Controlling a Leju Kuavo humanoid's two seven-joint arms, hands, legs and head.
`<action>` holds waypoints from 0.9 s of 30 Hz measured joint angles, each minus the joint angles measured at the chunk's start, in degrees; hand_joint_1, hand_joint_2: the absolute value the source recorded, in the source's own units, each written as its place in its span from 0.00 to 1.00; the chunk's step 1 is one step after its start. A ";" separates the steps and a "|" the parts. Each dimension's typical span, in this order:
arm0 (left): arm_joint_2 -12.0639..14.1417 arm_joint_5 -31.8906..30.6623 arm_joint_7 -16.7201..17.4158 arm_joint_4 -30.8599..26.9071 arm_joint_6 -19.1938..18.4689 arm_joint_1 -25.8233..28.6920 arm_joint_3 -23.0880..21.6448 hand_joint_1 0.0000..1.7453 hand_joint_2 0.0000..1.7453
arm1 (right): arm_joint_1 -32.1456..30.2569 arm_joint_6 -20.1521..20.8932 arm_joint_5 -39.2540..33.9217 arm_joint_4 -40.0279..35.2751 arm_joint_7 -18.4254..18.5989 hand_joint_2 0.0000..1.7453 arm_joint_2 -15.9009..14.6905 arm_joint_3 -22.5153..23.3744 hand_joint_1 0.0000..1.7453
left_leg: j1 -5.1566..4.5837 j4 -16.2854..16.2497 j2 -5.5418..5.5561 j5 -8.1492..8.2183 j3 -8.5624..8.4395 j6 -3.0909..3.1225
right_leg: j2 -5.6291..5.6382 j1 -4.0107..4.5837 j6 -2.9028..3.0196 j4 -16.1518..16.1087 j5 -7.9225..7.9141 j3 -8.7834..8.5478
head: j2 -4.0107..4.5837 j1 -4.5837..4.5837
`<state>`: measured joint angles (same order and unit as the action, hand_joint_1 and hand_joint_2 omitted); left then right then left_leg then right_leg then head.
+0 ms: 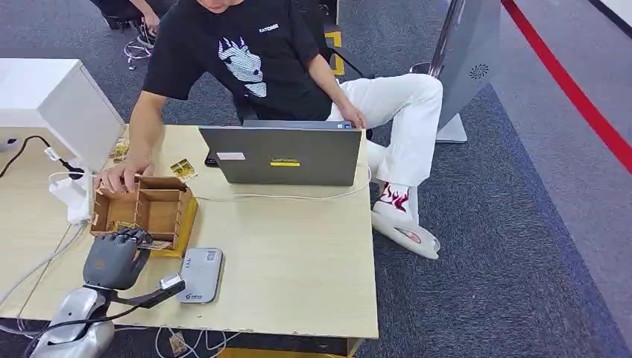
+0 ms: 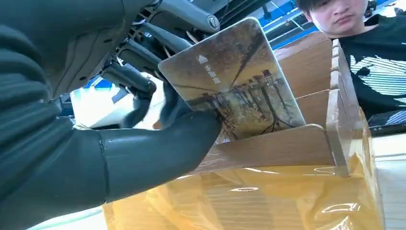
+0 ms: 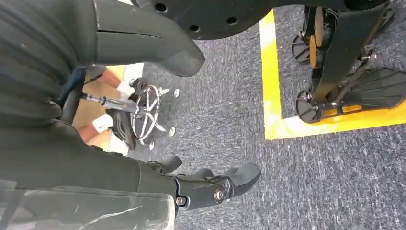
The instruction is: Pass the card to the sensor for recognition and then transmit it.
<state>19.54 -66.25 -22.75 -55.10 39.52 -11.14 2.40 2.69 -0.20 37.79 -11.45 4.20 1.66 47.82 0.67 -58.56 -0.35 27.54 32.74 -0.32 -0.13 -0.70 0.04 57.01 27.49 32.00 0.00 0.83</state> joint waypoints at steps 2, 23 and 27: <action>0.00 0.00 -0.04 -0.04 0.00 0.00 0.02 1.00 1.00 | 0.00 0.00 0.02 0.00 0.00 1.00 0.00 0.07 0.00 | 0.00 0.00 0.00 0.00 0.00 0.00 | 0.00 0.00 0.00 0.00 0.00 0.00 | 0.00 0.00; 0.81 4.28 1.94 -14.07 -1.25 -3.81 0.72 1.00 1.00 | 0.25 0.26 2.43 0.00 0.09 1.00 0.00 0.98 0.00 | 0.02 -0.02 0.01 -0.04 -0.02 -0.03 | -0.04 0.00 -0.04 0.01 -0.05 0.00 | 0.02 0.00; 1.57 5.05 2.14 -16.09 -1.38 -4.37 0.72 1.00 1.00 | 0.31 0.26 2.56 0.00 0.09 1.00 0.00 1.03 0.00 | 0.02 -0.01 0.00 -0.04 -0.01 -0.04 | -0.02 0.00 -0.03 0.02 -0.05 0.01 | 0.02 0.00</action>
<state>21.11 -61.20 -20.61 -71.19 38.14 -15.51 3.13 3.00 0.07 40.35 -11.45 4.28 1.66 48.85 0.69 -58.57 -0.35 27.49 32.73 -0.36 -0.15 -0.70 0.00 57.02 27.45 32.02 0.02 0.83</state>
